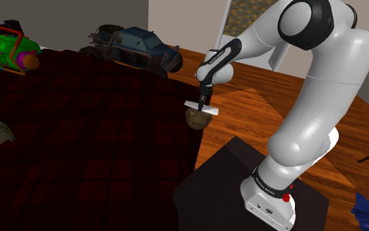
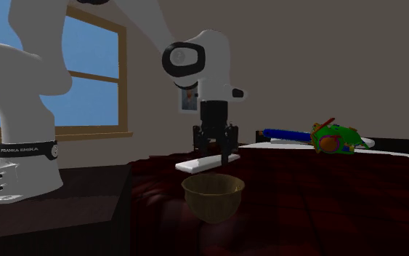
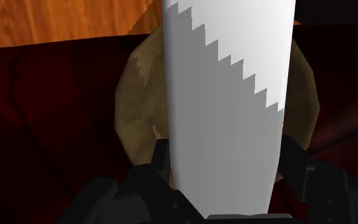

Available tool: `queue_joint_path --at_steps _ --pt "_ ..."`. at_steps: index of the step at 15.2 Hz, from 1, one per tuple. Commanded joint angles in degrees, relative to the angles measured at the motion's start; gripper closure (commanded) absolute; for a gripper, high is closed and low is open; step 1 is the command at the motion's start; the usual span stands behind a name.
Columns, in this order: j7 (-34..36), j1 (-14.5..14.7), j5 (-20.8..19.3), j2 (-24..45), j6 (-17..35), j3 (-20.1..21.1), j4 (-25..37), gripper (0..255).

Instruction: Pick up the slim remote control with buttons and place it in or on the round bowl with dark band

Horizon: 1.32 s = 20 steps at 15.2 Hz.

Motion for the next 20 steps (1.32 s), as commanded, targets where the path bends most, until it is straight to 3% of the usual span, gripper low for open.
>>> queue_joint_path --at_steps 1,9,16,17,20 --pt "0.10 0.06 0.01 1.25 1.37 0.05 -0.07 255" --pt "0.08 0.02 0.10 6.67 6.63 0.10 0.08 255" --pt "0.08 0.02 0.10 6.68 6.63 0.10 0.10 255" --pt "0.08 0.02 0.11 6.70 6.60 0.10 0.14 0" --pt "0.11 0.04 0.10 6.70 6.57 0.11 0.17 0"
